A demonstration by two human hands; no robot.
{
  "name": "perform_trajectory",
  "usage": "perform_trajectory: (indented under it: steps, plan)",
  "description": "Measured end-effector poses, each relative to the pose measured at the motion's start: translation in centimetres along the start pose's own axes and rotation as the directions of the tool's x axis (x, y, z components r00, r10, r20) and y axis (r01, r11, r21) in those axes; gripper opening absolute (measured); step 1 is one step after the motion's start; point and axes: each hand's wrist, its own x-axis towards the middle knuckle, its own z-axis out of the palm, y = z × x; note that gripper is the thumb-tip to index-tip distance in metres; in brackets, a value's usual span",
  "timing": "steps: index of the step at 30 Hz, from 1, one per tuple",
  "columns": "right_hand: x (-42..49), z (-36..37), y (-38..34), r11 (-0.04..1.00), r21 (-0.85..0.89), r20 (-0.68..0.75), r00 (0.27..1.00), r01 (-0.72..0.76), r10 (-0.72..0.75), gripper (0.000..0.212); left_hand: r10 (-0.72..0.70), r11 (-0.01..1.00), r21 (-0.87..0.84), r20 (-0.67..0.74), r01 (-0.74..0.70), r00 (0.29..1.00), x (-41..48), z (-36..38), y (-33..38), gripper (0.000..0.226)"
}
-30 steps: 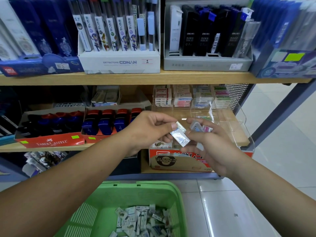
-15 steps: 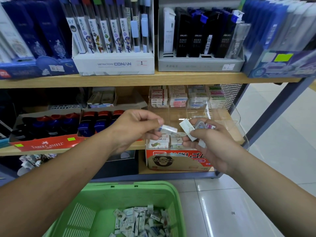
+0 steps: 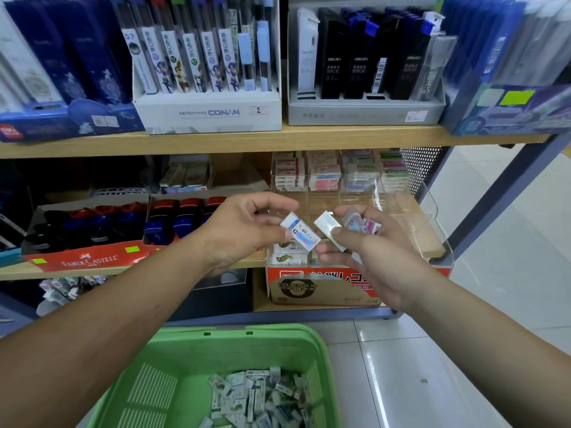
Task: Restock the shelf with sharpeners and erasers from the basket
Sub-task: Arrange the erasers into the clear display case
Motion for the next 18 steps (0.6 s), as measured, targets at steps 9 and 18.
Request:
perform_trajectory:
  steps: [9, 18]
  plan:
    - [0.3, -4.1, -1.5, 0.978, -0.165, -0.291, 0.941, 0.128, -0.172, 0.039, 0.028, 0.987, 0.163, -0.089, -0.013, 0.996, 0.2, 2.0, 0.0, 0.025]
    - [-0.6, -9.5, -2.5, 0.951, -0.266, -0.462, 0.845, 0.160, -0.271, 0.029, 0.167, 0.948, 0.287, -0.074, -0.139, 0.983, 3.9, 9.1, 2.8, 0.014]
